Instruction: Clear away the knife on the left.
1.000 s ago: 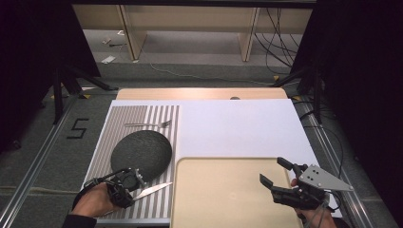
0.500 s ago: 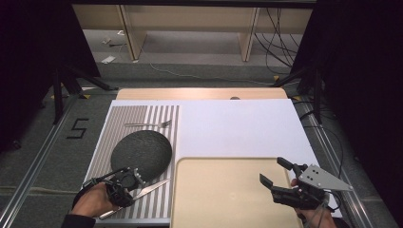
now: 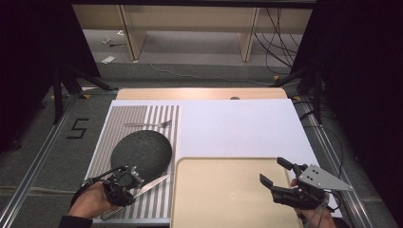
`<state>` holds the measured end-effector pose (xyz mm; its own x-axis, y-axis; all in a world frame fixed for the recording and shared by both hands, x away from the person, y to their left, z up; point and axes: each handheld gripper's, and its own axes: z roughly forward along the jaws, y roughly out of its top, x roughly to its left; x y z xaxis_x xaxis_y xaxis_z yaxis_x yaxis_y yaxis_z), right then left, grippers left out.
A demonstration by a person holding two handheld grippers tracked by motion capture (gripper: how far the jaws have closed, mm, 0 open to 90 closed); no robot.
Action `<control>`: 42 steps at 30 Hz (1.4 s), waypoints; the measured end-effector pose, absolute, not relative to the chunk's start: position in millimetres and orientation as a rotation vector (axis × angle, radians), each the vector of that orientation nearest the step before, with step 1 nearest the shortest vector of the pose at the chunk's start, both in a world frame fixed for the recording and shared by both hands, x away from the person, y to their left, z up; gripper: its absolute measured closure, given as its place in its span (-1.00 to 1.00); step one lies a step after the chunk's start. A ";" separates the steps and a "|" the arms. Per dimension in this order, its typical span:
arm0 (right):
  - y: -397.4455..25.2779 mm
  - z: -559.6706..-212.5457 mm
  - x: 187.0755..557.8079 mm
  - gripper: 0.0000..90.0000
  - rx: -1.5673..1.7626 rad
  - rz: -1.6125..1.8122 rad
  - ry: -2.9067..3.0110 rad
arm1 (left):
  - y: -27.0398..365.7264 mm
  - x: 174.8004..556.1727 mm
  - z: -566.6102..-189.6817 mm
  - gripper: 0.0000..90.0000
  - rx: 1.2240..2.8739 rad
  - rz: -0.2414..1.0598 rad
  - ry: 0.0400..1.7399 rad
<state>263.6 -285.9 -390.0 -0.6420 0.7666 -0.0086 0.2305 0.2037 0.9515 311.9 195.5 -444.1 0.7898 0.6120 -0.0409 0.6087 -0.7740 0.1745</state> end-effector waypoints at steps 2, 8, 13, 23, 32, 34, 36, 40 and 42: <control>-285.9 -390.0 263.6 -0.51 0.925 1.446 1.996 | 194.6 311.9 -440.9 0.78 2.785 0.024 0.955; -285.9 -390.1 263.6 -0.51 0.924 1.447 1.996 | 186.8 308.0 -432.5 0.78 2.736 0.025 0.938; -285.8 -390.1 263.6 -0.51 0.924 1.447 1.997 | 176.7 302.9 -419.9 0.78 2.667 0.056 0.875; -285.9 -390.3 263.9 -0.51 0.924 1.445 1.997 | 150.8 298.5 -405.2 0.78 2.557 -0.022 0.797; -286.2 -390.2 264.0 -0.51 0.926 1.448 1.994 | 129.6 307.6 -406.4 0.78 2.547 -0.104 0.821; -286.3 -390.0 263.9 -0.51 0.927 1.448 1.994 | 125.1 309.4 -406.6 0.78 2.549 -0.113 0.814; -286.4 -389.9 263.8 -0.51 0.926 1.447 1.996 | 121.5 311.1 -406.5 0.78 2.543 -0.130 0.801; -286.4 -389.8 263.6 -0.51 0.926 1.448 1.995 | 114.2 316.3 -406.7 0.78 2.531 -0.166 0.776; -286.5 -389.9 263.6 -0.51 0.925 1.447 1.995 | 110.7 318.7 -406.8 0.78 2.528 -0.171 0.773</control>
<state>263.6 -286.5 -389.9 -0.6423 0.7664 -0.0076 0.2307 0.2027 0.9517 318.7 110.7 -406.8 0.8318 0.4934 -0.2542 0.5546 -0.7209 0.4157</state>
